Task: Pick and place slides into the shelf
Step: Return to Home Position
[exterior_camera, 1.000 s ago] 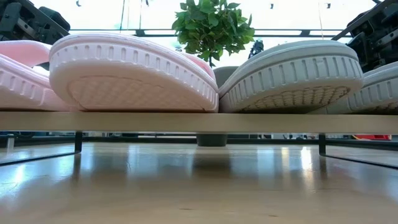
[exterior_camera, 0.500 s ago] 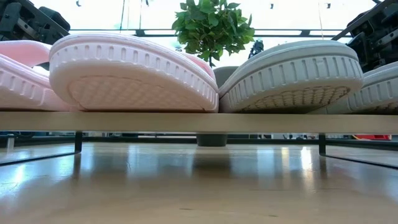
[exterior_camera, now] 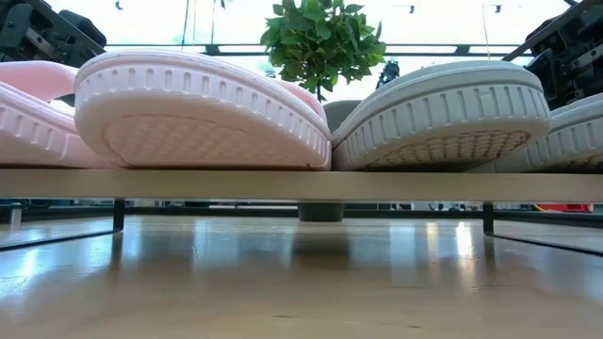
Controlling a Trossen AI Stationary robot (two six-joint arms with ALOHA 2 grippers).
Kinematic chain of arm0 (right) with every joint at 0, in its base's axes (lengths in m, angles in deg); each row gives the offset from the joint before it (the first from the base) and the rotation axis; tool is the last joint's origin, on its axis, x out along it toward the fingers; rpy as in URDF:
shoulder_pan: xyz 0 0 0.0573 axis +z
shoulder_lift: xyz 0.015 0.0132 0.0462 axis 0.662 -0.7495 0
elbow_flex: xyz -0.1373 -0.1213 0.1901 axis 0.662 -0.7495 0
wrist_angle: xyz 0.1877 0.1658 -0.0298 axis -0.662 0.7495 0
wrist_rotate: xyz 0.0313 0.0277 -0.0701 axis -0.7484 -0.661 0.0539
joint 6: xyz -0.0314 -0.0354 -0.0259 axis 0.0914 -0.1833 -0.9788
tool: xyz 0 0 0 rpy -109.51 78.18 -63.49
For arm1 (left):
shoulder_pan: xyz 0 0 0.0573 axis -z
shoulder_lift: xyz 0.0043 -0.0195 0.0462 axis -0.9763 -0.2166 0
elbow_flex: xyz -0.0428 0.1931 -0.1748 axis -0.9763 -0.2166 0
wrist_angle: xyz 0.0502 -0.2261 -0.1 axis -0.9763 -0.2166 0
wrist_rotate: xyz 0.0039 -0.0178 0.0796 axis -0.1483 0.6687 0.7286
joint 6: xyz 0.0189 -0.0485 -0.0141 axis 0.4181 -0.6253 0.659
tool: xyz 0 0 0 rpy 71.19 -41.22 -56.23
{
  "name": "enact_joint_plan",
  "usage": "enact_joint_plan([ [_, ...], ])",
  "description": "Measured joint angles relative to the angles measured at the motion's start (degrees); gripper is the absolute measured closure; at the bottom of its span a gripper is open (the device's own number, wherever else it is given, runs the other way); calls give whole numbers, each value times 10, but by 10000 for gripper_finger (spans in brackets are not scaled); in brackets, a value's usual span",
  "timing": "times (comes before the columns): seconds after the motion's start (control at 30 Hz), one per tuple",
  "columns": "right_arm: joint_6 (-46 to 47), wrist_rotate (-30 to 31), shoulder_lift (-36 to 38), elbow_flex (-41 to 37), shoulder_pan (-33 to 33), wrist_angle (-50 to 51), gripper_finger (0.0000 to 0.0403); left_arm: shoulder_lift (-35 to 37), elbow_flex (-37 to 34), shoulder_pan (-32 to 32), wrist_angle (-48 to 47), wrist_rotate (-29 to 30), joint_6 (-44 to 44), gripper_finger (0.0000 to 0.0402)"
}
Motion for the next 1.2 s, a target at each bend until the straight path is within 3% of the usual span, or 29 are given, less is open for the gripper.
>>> enact_joint_plan([
  [1.2,0,0,0,0,0,0,389,0,0,0,0,0,0,348],
])
